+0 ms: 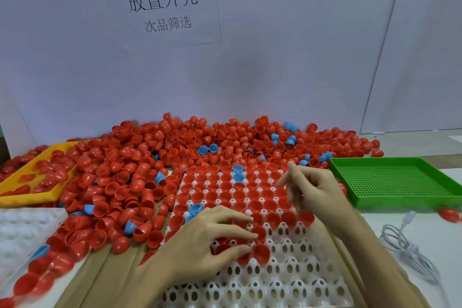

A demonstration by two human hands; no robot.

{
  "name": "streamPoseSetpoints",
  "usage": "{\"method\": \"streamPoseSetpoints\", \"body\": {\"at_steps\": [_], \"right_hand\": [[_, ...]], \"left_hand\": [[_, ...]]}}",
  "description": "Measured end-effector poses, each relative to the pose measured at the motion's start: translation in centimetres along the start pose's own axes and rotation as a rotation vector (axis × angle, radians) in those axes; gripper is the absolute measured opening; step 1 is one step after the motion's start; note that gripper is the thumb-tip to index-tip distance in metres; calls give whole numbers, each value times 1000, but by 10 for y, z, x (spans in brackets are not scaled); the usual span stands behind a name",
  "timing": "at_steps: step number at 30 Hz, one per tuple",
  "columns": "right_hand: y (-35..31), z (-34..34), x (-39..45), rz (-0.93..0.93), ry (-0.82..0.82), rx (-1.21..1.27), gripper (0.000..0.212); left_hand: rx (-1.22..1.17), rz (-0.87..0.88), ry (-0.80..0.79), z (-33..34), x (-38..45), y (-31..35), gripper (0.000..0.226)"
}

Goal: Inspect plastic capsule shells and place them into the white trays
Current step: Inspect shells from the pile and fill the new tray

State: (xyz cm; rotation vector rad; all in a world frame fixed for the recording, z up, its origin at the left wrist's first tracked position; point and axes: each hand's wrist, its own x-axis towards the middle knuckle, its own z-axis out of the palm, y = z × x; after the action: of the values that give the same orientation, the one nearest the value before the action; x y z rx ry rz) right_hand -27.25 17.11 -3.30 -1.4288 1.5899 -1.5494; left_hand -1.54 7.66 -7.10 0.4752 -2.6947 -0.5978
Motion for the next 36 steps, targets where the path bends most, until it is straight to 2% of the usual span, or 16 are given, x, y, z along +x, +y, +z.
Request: {"method": "streamPoseSetpoints", "body": {"at_steps": [2, 4, 9, 13, 17, 20, 22, 25, 28, 32, 36], "right_hand": [[4, -3, 1, 29, 79, 28, 49], [7, -1, 0, 59, 61, 14, 51], [13, 9, -2, 39, -33, -273, 50], [19, 14, -2, 14, -98, -426, 49], [18, 13, 0, -18, -38, -298, 47], [16, 11, 2, -57, 60, -189, 48], [14, 9, 2, -63, 75, -184, 47], [13, 9, 4, -83, 89, -193, 46], [13, 11, 5, -106, 93, -218, 46], [13, 11, 5, -111, 80, -219, 45], [16, 13, 4, -119, 80, -238, 46]], "left_hand": [[-13, -5, -8, 0, -1, -1, 33], [-62, -21, -17, -3, 0, 0, 29], [-261, -88, 72, -23, 15, -2, 28], [-161, -216, 192, -44, 47, -31, 18], [24, -389, 322, -59, 94, -84, 13], [337, -477, 244, -72, 119, -126, 24], [446, -474, 207, -79, 133, -142, 27], [445, -455, 238, -79, 154, -151, 23], [492, -487, 150, -67, 171, -156, 22], [464, -545, 202, -57, 178, -164, 16], [563, -477, 237, -60, 171, -159, 16]]}}
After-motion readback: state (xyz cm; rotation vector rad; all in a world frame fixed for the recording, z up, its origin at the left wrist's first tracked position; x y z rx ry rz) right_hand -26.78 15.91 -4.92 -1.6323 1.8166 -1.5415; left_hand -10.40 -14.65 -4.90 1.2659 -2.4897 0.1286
